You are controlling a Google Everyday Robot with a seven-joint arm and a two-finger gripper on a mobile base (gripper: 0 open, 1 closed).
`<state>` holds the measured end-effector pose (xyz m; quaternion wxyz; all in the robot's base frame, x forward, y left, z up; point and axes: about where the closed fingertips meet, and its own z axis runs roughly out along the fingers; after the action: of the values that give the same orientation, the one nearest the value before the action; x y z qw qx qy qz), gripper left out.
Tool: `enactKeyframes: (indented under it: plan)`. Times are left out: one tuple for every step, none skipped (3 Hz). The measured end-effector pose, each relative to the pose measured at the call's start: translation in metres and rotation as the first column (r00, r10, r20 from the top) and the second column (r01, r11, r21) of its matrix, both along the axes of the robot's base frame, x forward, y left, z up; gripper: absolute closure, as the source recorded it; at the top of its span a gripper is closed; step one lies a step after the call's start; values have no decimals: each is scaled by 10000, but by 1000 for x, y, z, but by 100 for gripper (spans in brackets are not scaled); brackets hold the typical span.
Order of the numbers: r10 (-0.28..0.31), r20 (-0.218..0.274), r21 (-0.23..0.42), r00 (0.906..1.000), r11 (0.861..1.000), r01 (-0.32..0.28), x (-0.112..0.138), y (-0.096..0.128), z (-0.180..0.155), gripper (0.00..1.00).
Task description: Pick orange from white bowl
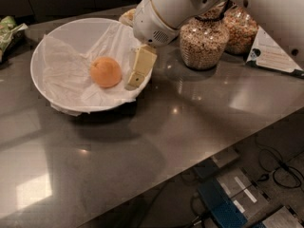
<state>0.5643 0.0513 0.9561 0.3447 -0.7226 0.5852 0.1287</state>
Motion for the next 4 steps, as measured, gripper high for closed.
enactKeyframes:
  plan:
    - [-31, -415, 160, 9991, 9999, 38, -5, 2, -7, 0]
    - [-29, -418, 161, 9991, 9999, 35, -5, 2, -7, 0]
    - [104, -574, 237, 9983, 9997, -90, 4, 11, -17, 0]
    - [592, -619, 391, 9963, 9976, -568, 26, 37, -33, 0]
